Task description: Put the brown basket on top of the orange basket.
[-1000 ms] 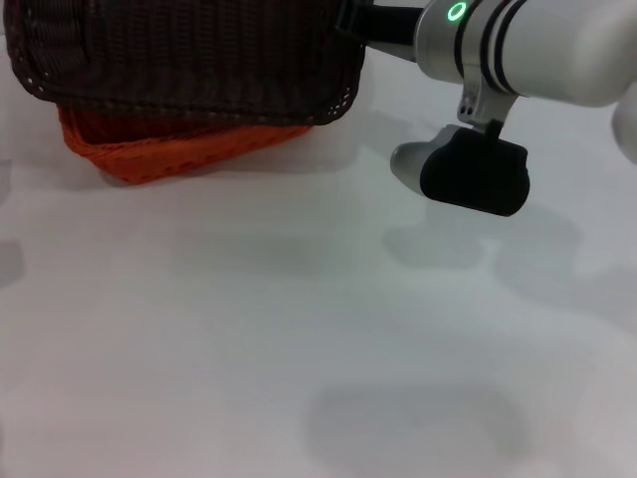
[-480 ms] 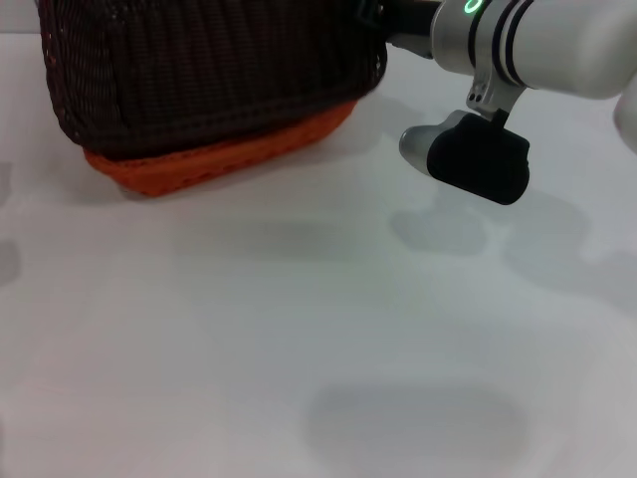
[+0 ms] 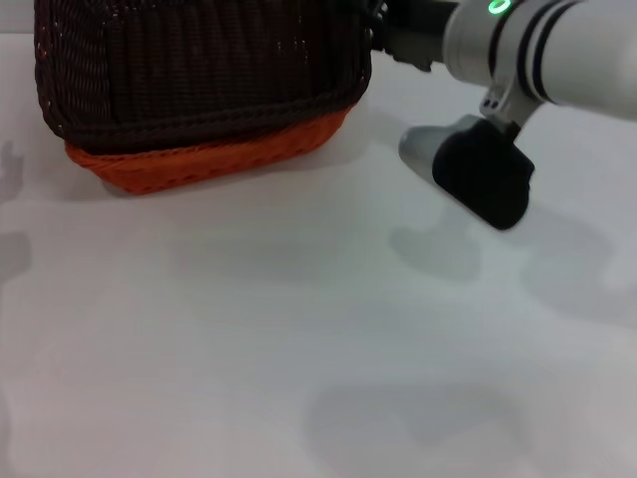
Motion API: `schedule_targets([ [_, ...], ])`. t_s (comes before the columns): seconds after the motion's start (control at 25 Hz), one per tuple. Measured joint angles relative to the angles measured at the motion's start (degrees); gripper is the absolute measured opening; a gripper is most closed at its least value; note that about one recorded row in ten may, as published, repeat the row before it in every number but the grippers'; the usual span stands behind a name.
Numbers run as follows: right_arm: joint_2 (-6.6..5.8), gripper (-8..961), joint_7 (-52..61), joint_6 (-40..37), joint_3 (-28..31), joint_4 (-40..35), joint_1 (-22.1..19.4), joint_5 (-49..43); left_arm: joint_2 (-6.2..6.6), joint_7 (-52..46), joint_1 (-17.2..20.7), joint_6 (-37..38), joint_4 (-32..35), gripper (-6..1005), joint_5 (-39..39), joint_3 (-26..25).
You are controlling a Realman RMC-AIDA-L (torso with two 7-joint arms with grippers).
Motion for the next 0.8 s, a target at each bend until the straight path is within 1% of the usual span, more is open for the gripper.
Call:
schedule_targets([
  [0.04,0.04,659,0.05,-1.91,0.12,-1.78,-1.14,0.01,0.0,0.25,-0.17,-0.45,-0.01,691,0.03,0.02],
  [0.08,0.07,659,0.1,-3.83,0.25,-3.75,-2.44,0.01,0.01,0.37,-0.29,-0.91,-0.01,691,0.07,0.03],
  [0.12,0.2,659,0.19,-7.67,0.66,-7.73,-5.09,0.16,0.04,0.42,-0.38,-1.24,0.03,691,0.08,0.04],
  [0.16,0.2,659,0.19,-7.67,0.66,-7.73,-5.09,0.16,0.09,0.43,-0.42,-1.46,0.07,691,0.09,0.04],
  [0.24,0.56,659,0.19,-10.68,1.36,-11.5,-7.51,0.56,0.18,0.44,-0.59,-1.66,0.08,691,0.11,0.04],
  [0.28,0.84,659,0.18,-12.03,1.67,-13.37,-8.59,0.93,0.2,0.44,-0.65,-1.67,0.08,691,0.12,0.04],
  [0.4,2.37,659,-0.02,-14.12,2.97,-17.36,-11.68,4.77,0.23,0.44,-0.59,-1.68,0.13,691,0.14,0.05],
  [0.48,4.2,659,-0.3,-15.41,4.37,-19.77,-14.03,8.58,0.23,0.44,-0.41,-1.68,0.16,691,0.13,0.04],
  [0.56,6.55,659,0.21,-16.26,6.39,-21.85,-16.42,12.09,0.29,0.44,-0.19,-1.68,0.07,691,0.05,-0.07],
  [0.6,7.92,659,0.64,-16.38,7.74,-22.74,-17.59,13.97,0.31,0.32,0.05,-1.58,0.08,691,-0.08,-0.24],
  [0.68,11.13,659,1.63,-15.58,12.18,-23.64,-20.24,19.29,0.33,-0.23,0.59,-1.11,0.29,691,-0.28,-0.48],
  [0.72,12.31,659,2.23,-14.48,14.46,-23.89,-21.46,22.49,0.34,-0.83,1.01,-0.38,0.59,691,-0.32,-0.54],
  [0.76,12.58,659,3.55,-12.94,15.76,-23.97,-22.42,26.04,0.34,-1.25,1.37,0.23,0.77,691,-0.34,-0.47],
  [0.8,12.41,659,6.92,-8.61,18.16,-24.04,-24.77,35.08,0.36,-1.69,1.66,0.96,0.84,691,-0.35,-0.45],
])
